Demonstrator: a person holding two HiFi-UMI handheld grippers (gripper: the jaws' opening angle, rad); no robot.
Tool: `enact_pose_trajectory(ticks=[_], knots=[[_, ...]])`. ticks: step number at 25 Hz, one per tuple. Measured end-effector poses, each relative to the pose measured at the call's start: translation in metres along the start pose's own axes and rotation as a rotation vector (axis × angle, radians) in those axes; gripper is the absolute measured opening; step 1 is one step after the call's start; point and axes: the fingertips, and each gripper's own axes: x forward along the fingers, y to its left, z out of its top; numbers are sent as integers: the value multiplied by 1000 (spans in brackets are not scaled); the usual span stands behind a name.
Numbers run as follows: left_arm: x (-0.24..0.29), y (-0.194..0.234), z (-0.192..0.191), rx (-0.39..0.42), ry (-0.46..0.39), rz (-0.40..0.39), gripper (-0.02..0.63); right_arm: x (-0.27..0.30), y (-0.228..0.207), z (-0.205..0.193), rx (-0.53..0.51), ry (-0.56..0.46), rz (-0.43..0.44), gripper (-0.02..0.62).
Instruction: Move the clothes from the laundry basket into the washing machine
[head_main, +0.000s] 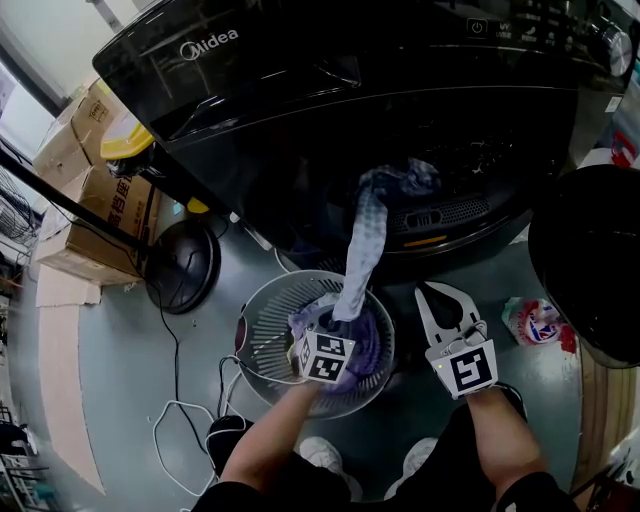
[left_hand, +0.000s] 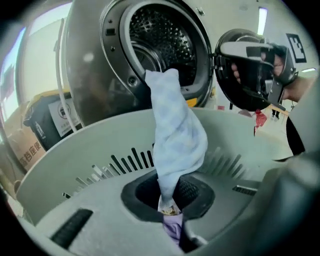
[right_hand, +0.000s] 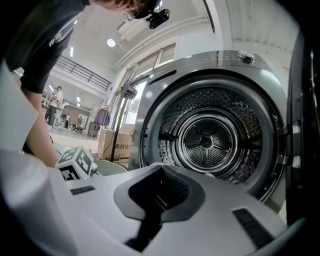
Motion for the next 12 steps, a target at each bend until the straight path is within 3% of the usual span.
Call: enact_pose_trajectory(ticks=[12], knots=[[-71,1,124,-96,-326,-9,20,-3,-3,-1,-17,12,-8,6]])
